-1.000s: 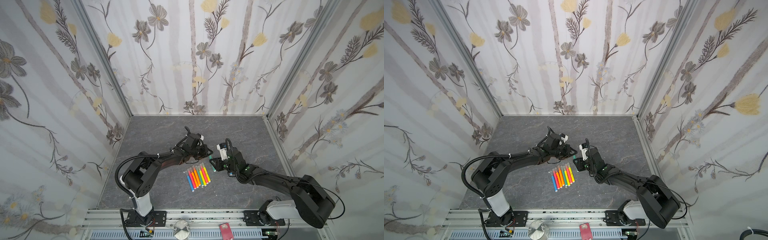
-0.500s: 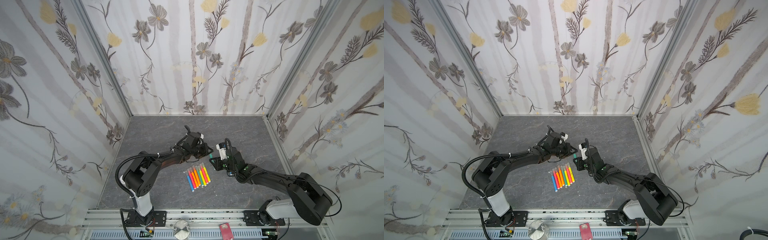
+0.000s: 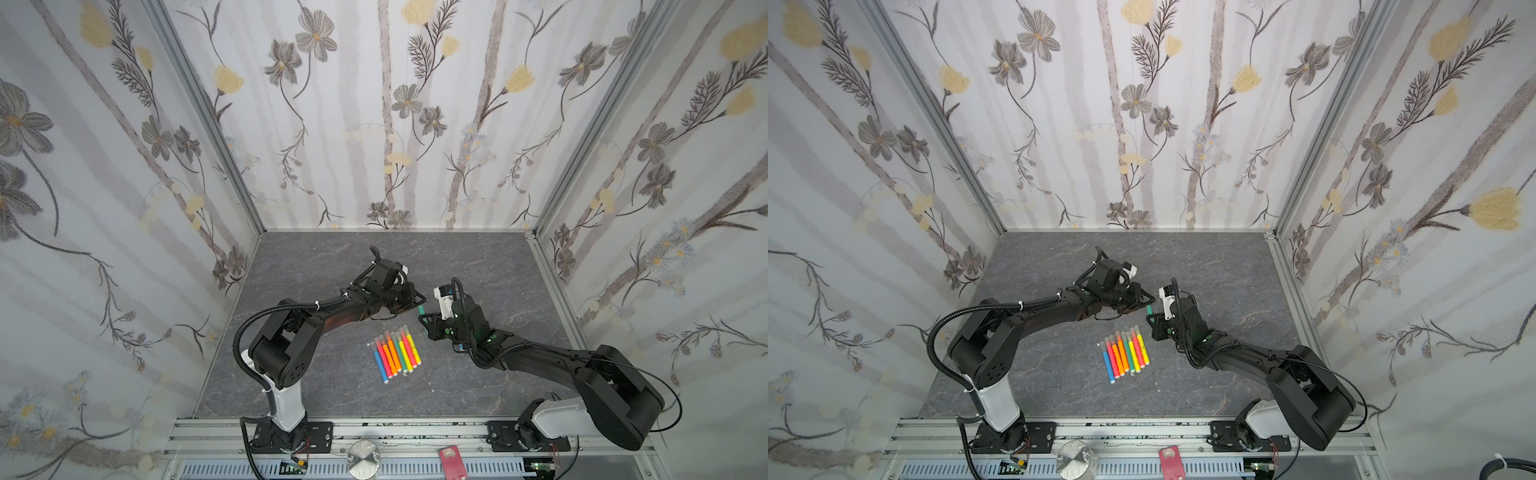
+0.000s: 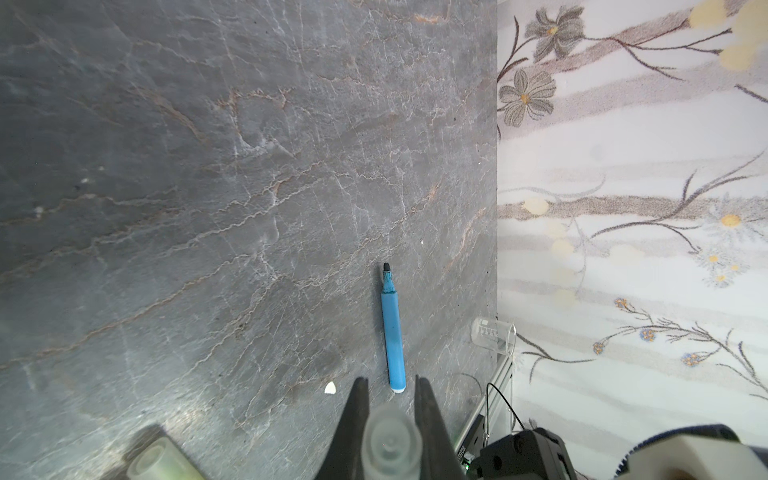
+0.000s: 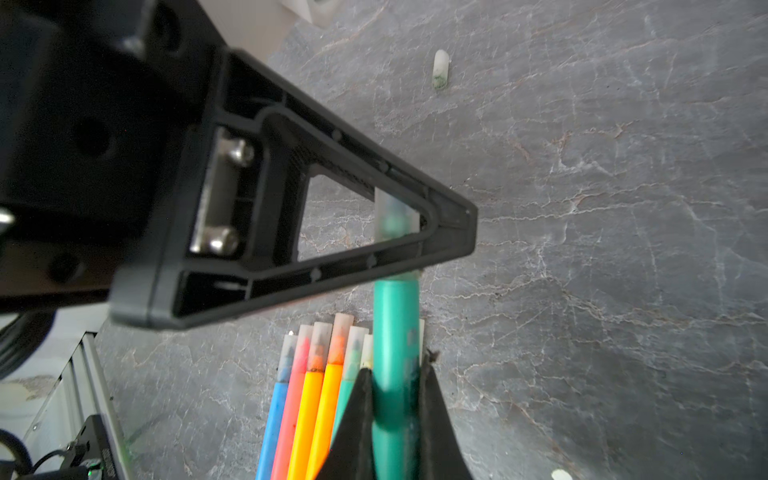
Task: Open the pen caps
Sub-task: 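Pull the cap off with the left gripper away from the right gripper, then set the cap down with the left gripper while the right lays down the marker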
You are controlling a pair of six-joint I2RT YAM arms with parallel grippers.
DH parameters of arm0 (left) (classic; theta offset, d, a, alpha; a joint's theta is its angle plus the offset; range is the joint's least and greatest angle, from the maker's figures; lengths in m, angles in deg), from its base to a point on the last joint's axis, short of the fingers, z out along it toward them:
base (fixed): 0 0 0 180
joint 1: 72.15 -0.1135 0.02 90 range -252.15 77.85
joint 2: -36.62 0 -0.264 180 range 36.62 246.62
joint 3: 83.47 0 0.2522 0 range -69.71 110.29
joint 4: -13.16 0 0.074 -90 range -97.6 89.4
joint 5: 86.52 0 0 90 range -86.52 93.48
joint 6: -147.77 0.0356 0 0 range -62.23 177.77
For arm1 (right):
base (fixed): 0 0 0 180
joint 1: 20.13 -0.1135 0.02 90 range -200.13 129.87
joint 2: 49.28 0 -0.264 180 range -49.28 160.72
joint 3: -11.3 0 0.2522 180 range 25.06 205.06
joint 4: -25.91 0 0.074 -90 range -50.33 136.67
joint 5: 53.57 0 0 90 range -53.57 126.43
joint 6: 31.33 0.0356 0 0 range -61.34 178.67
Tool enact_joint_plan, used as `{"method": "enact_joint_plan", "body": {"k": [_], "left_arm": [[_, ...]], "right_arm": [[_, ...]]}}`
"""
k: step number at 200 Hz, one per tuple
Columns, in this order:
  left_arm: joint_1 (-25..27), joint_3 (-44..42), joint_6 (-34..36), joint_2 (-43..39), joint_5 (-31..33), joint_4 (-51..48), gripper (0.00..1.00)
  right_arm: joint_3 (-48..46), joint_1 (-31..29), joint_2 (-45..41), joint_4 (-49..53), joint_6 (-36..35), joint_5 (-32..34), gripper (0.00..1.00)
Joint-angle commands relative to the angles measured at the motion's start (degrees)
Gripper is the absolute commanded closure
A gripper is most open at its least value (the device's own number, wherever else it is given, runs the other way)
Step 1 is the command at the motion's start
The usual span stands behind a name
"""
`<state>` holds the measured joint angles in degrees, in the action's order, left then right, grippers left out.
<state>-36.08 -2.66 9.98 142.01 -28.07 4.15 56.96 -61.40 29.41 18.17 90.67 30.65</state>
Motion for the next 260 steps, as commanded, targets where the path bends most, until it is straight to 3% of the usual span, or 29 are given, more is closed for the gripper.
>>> {"method": "enact_joint_plan", "body": {"k": [1, 50, 77, 131, 180, 260], "left_arm": [[-1.82, 4.14, 4.70, 1.96, 9.11, -1.77, 1.00], [-2.89, 13.05, 8.77, 5.57, 11.94, -7.99, 1.00], [-4.70, 13.93, 10.21, 5.11, 12.54, -10.11, 1.00], [-12.40, 3.75, 11.65, -2.75, 11.27, -9.52, 1.00], [-17.35, -4.58, 13.04, -8.71, 9.89, -8.66, 1.00], [-18.91, -9.13, 12.61, -9.79, 8.35, -5.82, 1.00]], "right_arm": [[-0.96, -1.58, -0.74, 2.20, 0.45, -2.82, 1.00], [-2.84, -2.86, -1.51, 2.85, 2.00, -1.03, 1.00], [-2.77, -2.60, -1.95, 7.87, 2.20, 3.67, 1.00], [-1.47, -1.12, -1.63, 19.68, 2.26, 16.55, 1.00], [0.89, 0.05, 2.03, 23.07, 1.24, 20.91, 1.00], [5.30, 0.14, 7.31, 28.16, 1.25, 26.21, 0.97]]}}
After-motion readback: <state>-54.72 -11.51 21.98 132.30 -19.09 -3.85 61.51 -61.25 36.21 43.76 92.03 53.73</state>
